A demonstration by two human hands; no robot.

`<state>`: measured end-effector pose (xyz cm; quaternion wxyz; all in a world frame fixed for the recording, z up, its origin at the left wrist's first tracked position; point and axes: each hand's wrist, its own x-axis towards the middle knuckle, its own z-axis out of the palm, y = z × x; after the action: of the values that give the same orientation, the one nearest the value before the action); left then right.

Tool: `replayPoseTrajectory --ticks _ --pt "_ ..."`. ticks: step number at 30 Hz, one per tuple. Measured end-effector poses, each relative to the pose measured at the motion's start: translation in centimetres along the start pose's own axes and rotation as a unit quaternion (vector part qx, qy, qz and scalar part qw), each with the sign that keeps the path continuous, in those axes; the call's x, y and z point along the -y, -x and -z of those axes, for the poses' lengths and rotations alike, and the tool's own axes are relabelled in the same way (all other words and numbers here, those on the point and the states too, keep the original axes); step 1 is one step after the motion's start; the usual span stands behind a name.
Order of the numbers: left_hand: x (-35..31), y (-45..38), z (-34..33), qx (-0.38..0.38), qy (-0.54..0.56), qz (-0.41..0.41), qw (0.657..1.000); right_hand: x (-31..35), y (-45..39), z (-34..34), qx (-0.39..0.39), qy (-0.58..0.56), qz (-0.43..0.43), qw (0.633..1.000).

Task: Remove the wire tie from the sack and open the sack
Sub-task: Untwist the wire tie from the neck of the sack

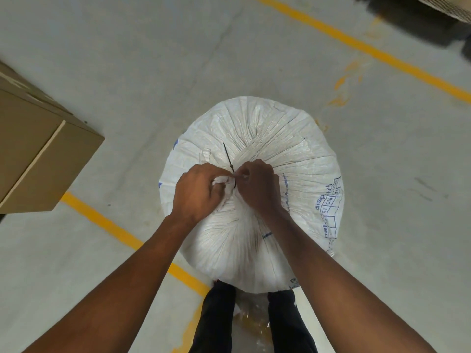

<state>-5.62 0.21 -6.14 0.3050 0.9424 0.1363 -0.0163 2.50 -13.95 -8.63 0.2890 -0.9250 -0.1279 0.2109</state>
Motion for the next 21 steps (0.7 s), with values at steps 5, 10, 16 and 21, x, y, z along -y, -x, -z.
replayPoseTrajectory --ticks 5,10,16,21 --pt "1.4 2.3 -1.7 0.004 0.039 0.001 0.999 0.0 0.0 -1.0 -0.015 -0.043 -0.048 0.998" --pt "1.5 2.9 -2.4 0.018 0.023 0.032 0.999 -0.4 0.0 -1.6 0.01 -0.038 -0.049 0.998" --pt "0.9 1.8 -3.1 0.005 -0.015 0.075 0.997 -1.4 0.2 -2.4 0.02 -0.035 -0.053 0.998" --pt "0.3 -0.2 -5.2 0.068 -0.01 0.167 0.984 -1.9 0.1 -3.1 0.018 -0.054 -0.072 0.996"
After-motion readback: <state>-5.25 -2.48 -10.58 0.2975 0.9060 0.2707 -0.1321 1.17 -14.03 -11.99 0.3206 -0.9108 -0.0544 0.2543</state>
